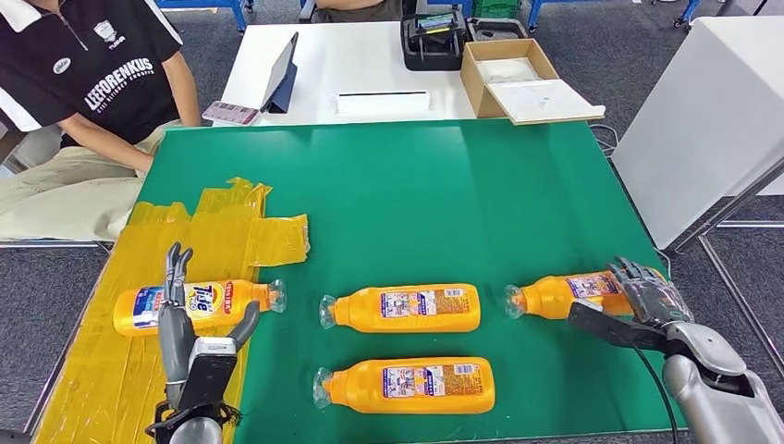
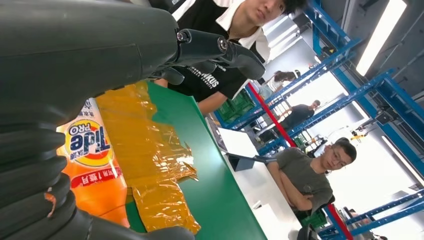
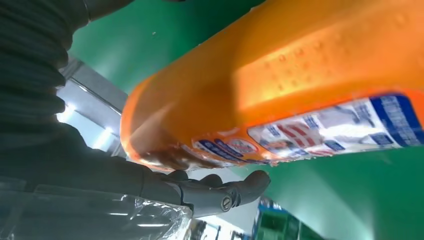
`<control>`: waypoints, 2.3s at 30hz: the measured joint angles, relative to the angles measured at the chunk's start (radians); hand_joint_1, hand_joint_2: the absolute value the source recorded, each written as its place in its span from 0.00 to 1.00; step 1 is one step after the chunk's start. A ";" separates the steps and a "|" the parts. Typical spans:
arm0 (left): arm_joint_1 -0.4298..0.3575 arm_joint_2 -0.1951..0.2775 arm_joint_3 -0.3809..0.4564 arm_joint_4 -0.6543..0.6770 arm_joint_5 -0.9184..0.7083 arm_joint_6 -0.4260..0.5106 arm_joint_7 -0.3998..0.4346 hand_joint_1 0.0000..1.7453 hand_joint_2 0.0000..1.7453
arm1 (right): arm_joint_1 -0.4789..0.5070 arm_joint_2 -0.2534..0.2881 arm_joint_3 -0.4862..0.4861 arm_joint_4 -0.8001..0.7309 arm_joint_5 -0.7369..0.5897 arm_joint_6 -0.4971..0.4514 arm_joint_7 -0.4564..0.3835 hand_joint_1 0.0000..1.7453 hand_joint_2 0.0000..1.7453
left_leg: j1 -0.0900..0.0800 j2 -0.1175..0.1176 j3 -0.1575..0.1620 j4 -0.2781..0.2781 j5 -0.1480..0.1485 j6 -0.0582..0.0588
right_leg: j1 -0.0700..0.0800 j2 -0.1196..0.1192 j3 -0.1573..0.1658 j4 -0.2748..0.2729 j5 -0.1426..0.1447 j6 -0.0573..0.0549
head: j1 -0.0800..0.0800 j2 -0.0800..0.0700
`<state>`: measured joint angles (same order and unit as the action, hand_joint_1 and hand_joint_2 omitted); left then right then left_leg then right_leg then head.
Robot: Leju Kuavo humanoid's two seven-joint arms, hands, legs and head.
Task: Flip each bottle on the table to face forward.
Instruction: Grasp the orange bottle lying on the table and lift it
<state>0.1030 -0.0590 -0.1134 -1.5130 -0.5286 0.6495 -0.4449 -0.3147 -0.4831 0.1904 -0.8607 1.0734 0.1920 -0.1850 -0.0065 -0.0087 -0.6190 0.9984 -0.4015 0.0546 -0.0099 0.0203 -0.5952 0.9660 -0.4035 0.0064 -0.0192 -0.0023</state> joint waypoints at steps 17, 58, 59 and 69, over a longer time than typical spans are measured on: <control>-0.076 0.002 -0.029 0.109 0.093 0.027 -0.043 0.00 1.00 | -0.181 -0.016 0.132 0.216 -0.080 0.179 -0.030 0.00 1.00 | -0.002 0.000 0.002 0.005 -0.002 0.003 | 0.000 -0.001 0.004 0.000 -0.001 0.004 | 0.000 0.000; -0.014 -0.026 -0.040 0.080 0.007 0.028 -0.029 0.00 1.00 | 0.009 -0.004 0.248 -0.042 -0.267 -0.143 0.006 1.00 1.00 | 0.000 0.004 0.001 0.005 -0.005 0.001 | 0.000 0.005 0.004 0.000 -0.002 0.004 | 0.000 0.000; -0.012 -0.028 -0.038 0.077 -0.002 0.024 -0.026 0.00 1.00 | 0.018 0.000 0.240 -0.050 -0.273 -0.165 0.021 1.00 1.00 | 0.000 0.003 0.001 0.005 -0.005 0.001 | 0.000 0.004 0.004 0.000 -0.002 0.005 | 0.000 0.000; 0.030 -0.039 -0.060 -0.033 0.029 -0.163 0.003 0.00 1.00 | 0.263 0.175 0.078 -0.418 -0.329 -0.707 0.024 1.00 1.00 | 0.002 -0.001 -0.006 0.005 -0.005 0.000 | 0.001 0.000 -0.002 0.000 -0.004 0.004 | 0.000 0.000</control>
<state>0.1326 -0.0983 -0.1730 -1.5464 -0.4995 0.4865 -0.4423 -0.0512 -0.3084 0.2685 -1.2788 0.7448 -0.5148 -0.1606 -0.0044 -0.0092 -0.6252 1.0033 -0.4064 0.0548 -0.0087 0.0207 -0.5973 0.9665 -0.4073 0.0099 -0.0194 -0.0023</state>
